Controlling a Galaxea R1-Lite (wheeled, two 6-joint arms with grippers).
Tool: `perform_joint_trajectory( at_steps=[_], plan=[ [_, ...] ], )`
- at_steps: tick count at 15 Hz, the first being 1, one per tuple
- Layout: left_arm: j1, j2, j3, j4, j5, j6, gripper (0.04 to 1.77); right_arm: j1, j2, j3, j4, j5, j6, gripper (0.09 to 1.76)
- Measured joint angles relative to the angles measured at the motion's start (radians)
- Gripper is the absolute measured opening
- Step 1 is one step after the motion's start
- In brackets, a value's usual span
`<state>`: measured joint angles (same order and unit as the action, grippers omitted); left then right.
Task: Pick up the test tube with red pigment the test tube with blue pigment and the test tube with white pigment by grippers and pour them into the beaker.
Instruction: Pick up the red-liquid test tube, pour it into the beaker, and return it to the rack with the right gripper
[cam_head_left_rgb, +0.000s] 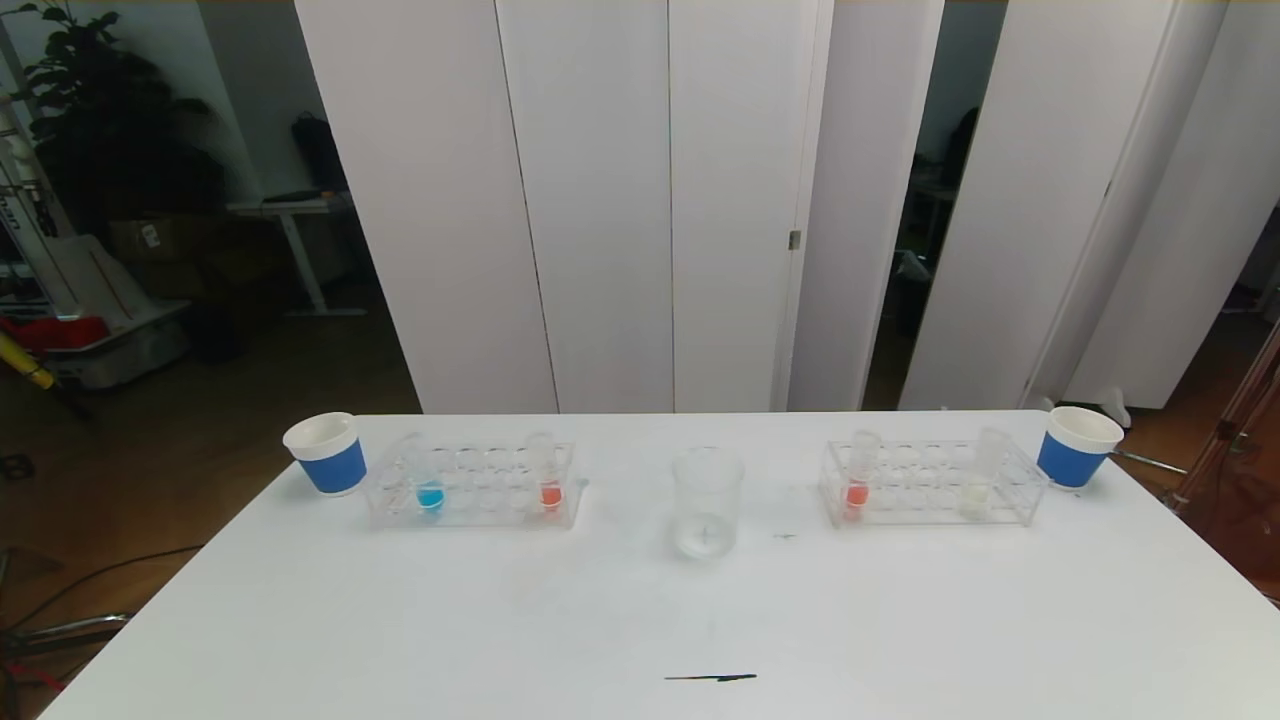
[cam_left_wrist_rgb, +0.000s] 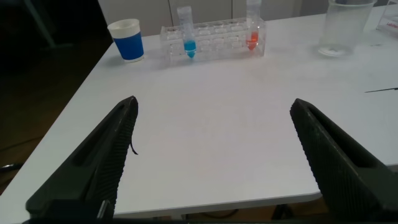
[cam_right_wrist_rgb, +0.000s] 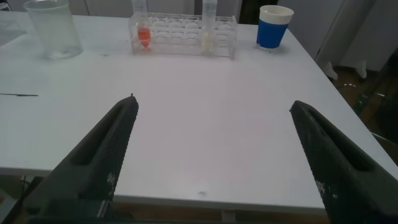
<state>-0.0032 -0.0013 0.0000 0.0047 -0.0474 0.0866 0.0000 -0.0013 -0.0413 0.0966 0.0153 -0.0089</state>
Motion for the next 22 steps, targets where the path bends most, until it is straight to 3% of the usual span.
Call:
perform_joint_trajectory(
  at_steps=[22],
  plan=[
    [0.0,0.0,0.0,0.0,0.0,0.0,1.75,0.0,0.0,-0.002,0.006,-0.001,-0.004,1.75]
  ],
)
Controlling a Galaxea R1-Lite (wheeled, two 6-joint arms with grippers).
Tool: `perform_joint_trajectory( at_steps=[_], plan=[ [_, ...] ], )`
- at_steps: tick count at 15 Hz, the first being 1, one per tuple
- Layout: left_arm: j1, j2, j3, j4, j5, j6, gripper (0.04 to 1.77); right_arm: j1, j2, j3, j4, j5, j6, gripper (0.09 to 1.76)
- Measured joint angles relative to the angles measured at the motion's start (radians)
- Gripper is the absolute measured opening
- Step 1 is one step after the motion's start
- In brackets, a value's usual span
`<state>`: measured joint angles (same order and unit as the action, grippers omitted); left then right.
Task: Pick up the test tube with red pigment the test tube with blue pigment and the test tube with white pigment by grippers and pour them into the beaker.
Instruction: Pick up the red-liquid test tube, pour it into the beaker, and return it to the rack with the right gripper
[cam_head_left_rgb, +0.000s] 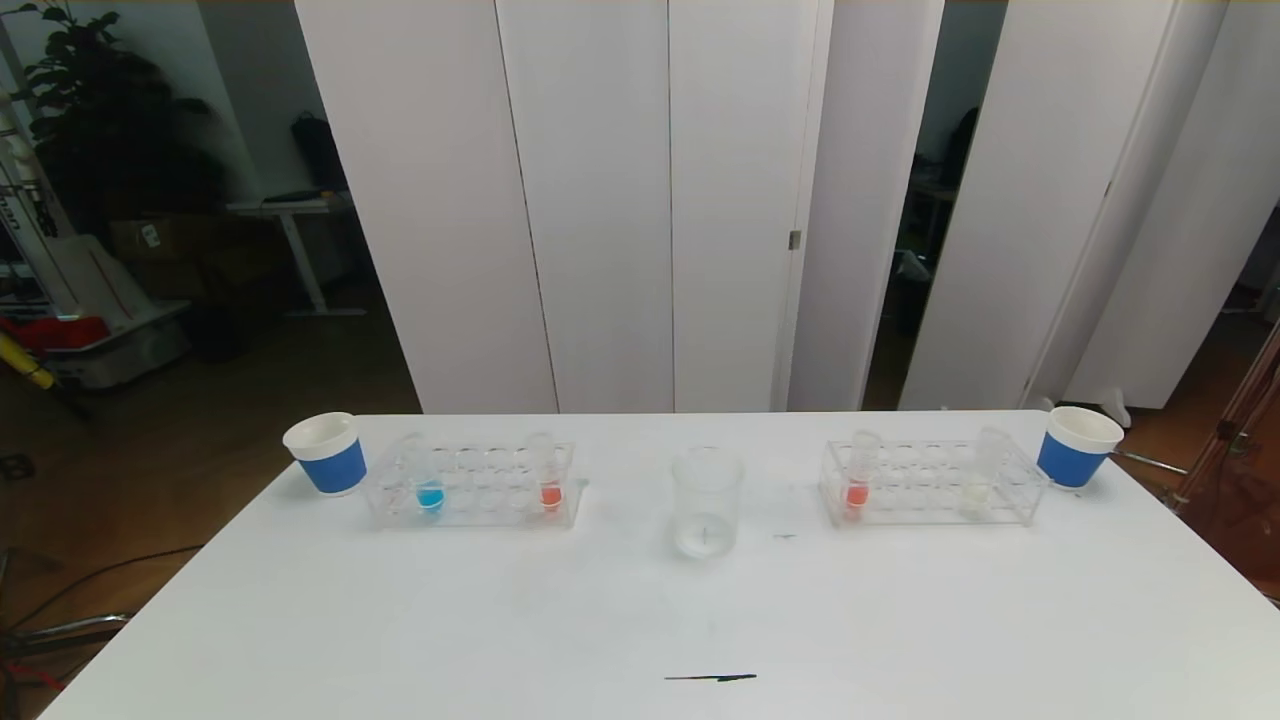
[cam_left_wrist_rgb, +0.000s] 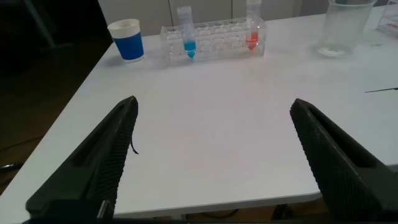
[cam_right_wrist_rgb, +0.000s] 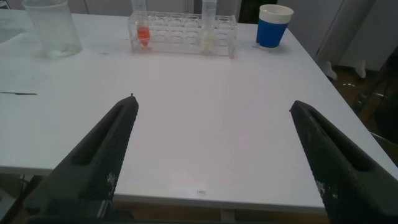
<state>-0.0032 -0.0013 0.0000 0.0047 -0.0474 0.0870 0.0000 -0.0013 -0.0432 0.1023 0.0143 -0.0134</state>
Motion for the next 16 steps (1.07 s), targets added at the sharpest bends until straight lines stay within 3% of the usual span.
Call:
perform_joint_trajectory(
  at_steps=[16],
  plan=[
    [0.0,0.0,0.0,0.0,0.0,0.0,1.75,-0.003,0.001,-0.019,0.009,-0.005,0.003,1.75]
  ],
)
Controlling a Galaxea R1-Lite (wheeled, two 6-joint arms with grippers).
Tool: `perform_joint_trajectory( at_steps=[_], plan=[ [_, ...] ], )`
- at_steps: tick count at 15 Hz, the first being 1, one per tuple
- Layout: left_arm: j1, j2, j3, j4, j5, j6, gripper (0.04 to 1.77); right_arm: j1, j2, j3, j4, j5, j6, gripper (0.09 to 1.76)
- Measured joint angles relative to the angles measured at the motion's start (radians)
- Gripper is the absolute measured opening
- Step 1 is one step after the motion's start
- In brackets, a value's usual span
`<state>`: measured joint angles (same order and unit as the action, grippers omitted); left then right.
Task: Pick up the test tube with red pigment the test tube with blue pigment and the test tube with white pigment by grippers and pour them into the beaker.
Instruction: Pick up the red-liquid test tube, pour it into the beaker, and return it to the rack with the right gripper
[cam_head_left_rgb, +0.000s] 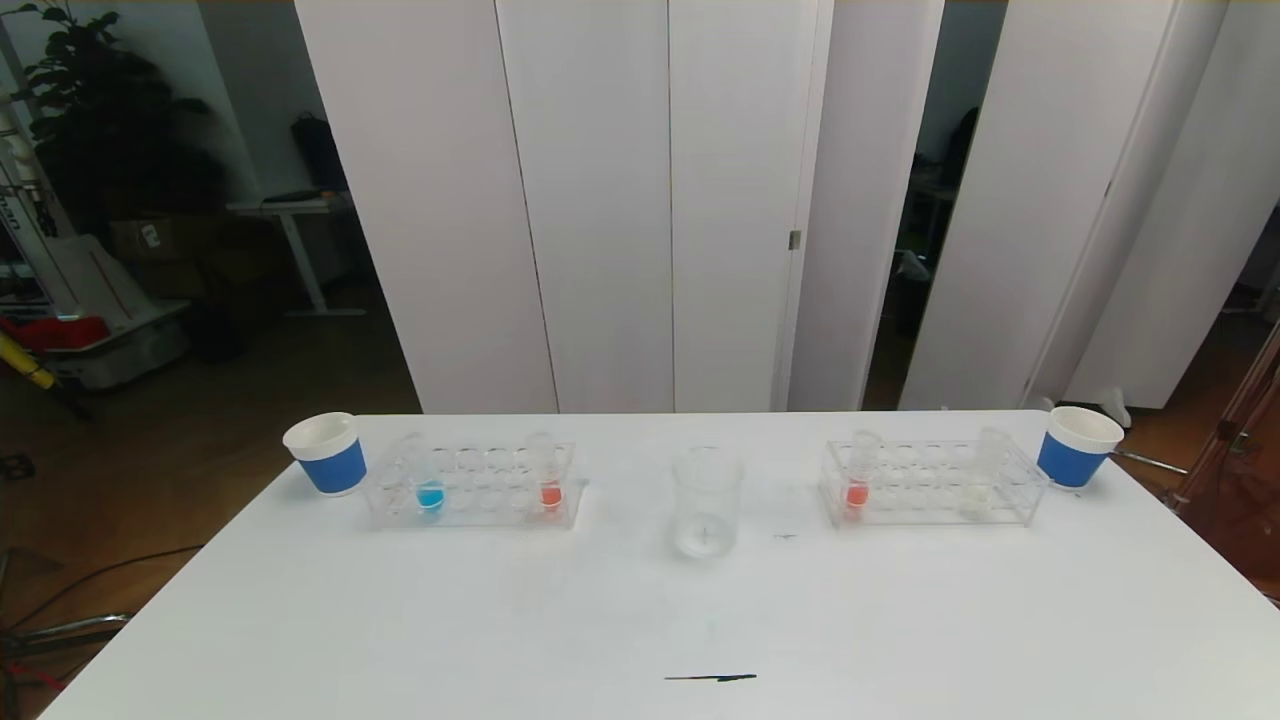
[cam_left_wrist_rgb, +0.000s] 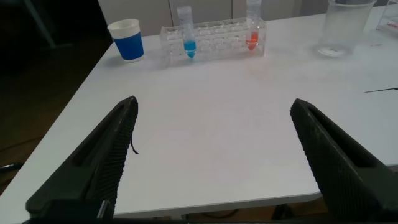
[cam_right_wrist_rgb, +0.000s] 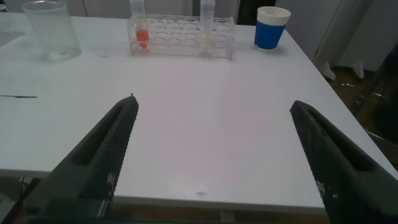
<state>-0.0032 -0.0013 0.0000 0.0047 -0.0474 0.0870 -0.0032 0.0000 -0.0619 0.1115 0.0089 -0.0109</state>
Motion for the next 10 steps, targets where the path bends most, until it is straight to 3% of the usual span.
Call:
perform_joint_trajectory(
  at_steps=[4,10],
  plan=[
    [0.0,0.0,0.0,0.0,0.0,0.0,1.75,-0.003,0.105,-0.162,0.01,-0.018,0.0,1.75],
    [0.0,0.0,0.0,0.0,0.0,0.0,1.75,-0.001,0.461,-0.478,-0.039,-0.018,0.004,1.75]
  ],
)
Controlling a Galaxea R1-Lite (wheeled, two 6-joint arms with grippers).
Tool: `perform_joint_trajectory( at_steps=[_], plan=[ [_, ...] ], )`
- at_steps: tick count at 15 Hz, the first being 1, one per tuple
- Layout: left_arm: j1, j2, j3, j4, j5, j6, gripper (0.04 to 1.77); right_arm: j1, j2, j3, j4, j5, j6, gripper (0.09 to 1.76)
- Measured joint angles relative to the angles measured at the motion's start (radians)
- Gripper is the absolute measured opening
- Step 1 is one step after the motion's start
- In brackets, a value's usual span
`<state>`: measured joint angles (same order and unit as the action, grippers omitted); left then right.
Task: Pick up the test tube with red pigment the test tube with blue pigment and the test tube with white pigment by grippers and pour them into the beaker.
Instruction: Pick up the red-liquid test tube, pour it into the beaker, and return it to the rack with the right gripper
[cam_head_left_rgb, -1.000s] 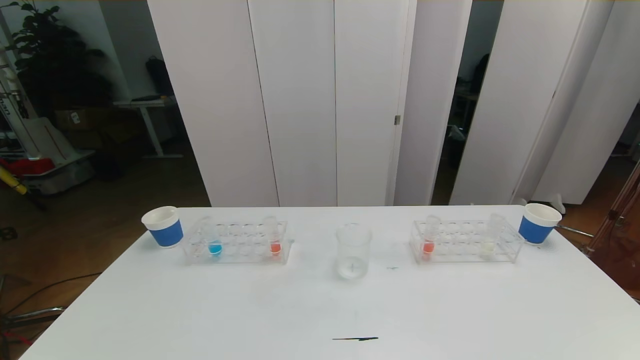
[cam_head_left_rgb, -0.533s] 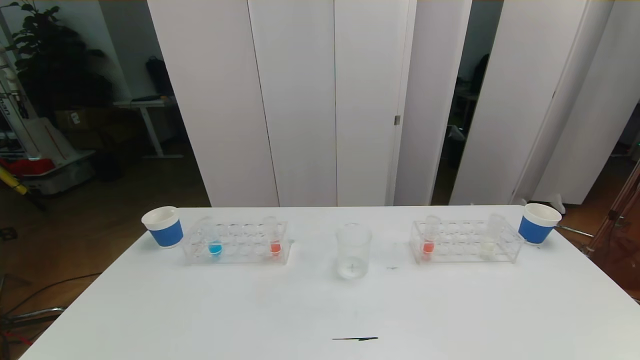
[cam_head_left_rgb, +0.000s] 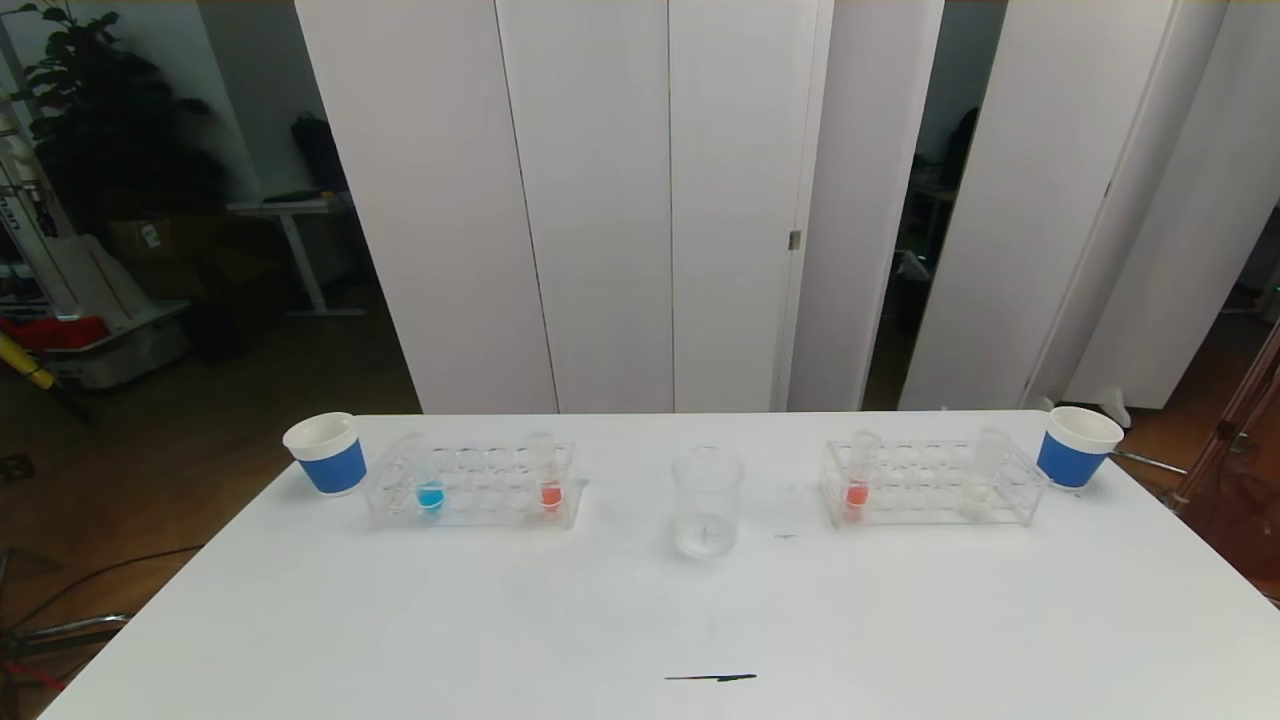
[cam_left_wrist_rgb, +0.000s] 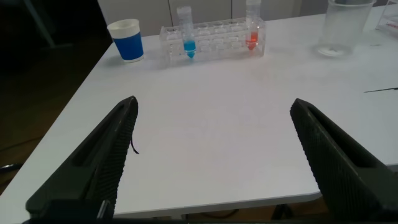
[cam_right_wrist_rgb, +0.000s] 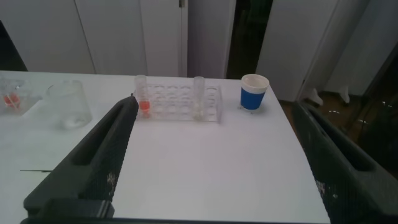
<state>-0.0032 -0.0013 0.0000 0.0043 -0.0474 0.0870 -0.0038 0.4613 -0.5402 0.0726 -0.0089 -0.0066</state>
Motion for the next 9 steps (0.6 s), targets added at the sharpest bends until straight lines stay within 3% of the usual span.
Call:
perform_joint_trajectory(
  at_steps=[3,9],
  plan=[
    [0.0,0.0,0.0,0.0,0.0,0.0,1.75,0.003,0.211,-0.057,-0.141,0.001,0.002,1.75],
    [0.0,0.0,0.0,0.0,0.0,0.0,1.75,0.033,0.584,-0.048,-0.392,0.004,0.06,1.75]
  ],
)
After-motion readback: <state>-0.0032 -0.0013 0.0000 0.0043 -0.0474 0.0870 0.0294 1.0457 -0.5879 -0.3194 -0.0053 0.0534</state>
